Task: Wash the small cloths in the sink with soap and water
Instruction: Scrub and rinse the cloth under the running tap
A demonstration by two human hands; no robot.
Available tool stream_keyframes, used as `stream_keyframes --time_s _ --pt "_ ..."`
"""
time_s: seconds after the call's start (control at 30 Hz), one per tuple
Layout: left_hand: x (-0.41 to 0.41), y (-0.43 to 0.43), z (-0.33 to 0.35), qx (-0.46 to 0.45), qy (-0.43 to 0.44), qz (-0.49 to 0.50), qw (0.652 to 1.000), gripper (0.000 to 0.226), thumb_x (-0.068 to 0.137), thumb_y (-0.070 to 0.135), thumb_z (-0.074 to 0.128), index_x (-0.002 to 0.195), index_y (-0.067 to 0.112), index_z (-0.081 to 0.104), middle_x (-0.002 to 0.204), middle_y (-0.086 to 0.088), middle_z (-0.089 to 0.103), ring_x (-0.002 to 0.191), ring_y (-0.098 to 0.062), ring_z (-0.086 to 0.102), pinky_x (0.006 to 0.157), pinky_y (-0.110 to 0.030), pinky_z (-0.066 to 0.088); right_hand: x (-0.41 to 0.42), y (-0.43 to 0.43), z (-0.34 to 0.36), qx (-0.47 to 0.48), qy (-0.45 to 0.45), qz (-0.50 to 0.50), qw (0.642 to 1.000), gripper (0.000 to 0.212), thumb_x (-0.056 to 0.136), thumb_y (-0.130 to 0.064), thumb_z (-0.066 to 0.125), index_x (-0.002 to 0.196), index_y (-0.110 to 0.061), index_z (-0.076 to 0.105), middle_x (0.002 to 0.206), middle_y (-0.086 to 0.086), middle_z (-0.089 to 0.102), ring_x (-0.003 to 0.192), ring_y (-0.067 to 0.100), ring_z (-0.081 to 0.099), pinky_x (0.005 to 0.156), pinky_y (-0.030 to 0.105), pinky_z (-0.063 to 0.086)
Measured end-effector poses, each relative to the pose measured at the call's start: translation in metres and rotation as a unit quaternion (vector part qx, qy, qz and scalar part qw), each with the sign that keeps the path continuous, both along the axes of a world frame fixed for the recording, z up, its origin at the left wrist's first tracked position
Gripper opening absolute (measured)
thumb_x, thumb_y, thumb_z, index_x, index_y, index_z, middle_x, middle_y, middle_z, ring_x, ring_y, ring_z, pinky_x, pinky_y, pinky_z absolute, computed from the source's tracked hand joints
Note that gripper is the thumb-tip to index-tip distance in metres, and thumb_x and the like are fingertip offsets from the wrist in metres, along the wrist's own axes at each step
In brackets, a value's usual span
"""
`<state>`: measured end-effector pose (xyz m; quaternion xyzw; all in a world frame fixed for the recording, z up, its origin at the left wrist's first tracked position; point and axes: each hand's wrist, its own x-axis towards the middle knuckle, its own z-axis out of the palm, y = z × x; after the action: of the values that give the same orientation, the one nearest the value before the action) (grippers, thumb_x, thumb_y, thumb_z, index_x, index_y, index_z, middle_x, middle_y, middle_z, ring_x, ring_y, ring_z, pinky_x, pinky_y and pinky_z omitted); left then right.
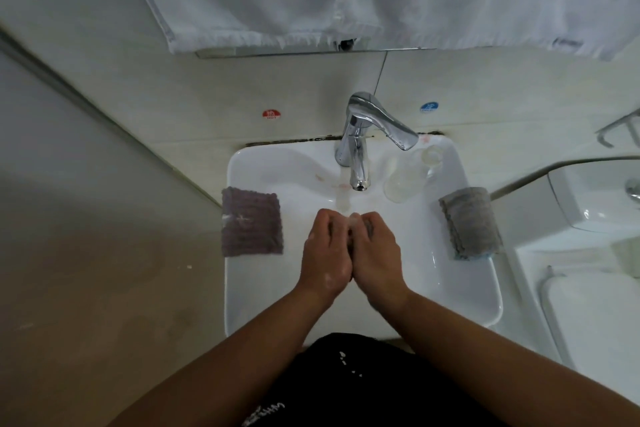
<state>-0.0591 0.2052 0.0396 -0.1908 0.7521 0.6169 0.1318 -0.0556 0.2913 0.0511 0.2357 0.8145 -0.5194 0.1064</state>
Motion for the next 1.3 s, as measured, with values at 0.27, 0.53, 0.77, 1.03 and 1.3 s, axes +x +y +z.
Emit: stream_keyframes --time_s 0.27,0.53,0.77,1.03,1.3 --pt "0.008 0.021 0.009 0.019 -0.013 0.011 1.000 0.024 0.101 0.041 0.040 0.081 0.031 0.046 0.069 0.002 0.055 0.059 -0.019 0.051 0.052 -0.039 0.041 -0.026 0.018 -0.004 -0.008 0.030 0.003 0.999 0.024 0.099 -0.040 0.054 0.084 -0.021 0.059 0.071 -0.008 0.064 0.067 0.007 0.060 0.067 0.027 0.048" --pt "-0.002 0.029 0.006 0.023 -0.056 0.118 0.991 0.017 0.096 0.039 0.046 0.083 0.031 0.054 0.088 -0.004 0.066 0.086 -0.029 0.066 0.077 -0.049 0.057 -0.003 0.026 0.007 0.002 0.103 0.138 0.985 0.013 0.100 -0.038 0.056 0.092 -0.028 0.056 0.074 -0.011 0.064 0.073 -0.001 0.062 0.061 0.009 0.042" --pt "0.000 0.042 0.011 -0.039 -0.007 0.092 0.995 0.016 0.103 0.037 0.044 0.095 0.025 0.050 0.083 0.003 0.065 0.075 -0.018 0.064 0.069 -0.043 0.055 -0.007 0.042 0.003 -0.016 0.072 0.112 0.991 0.021 0.101 -0.043 0.053 0.092 -0.025 0.058 0.078 -0.008 0.067 0.072 0.001 0.063 0.063 0.020 0.046" --pt "0.021 0.063 0.018 0.000 0.030 0.059 0.998 0.019 0.103 0.032 0.047 0.091 0.021 0.055 0.074 0.007 0.062 0.067 -0.013 0.058 0.059 -0.035 0.049 -0.042 0.072 -0.020 0.005 0.057 0.084 0.995 0.026 0.101 -0.038 0.055 0.086 -0.018 0.060 0.073 -0.008 0.062 0.068 0.000 0.058 0.064 0.024 0.040" --pt "0.012 0.059 0.010 0.115 -0.052 0.190 0.974 0.016 0.105 0.030 0.049 0.105 0.015 0.055 0.086 -0.012 0.060 0.057 -0.020 0.058 0.045 -0.028 0.041 -0.037 0.072 -0.010 -0.267 -0.022 -0.103 0.958 0.026 0.100 -0.034 0.058 0.089 -0.012 0.064 0.080 0.009 0.062 0.068 0.020 0.061 0.054 0.028 0.051"
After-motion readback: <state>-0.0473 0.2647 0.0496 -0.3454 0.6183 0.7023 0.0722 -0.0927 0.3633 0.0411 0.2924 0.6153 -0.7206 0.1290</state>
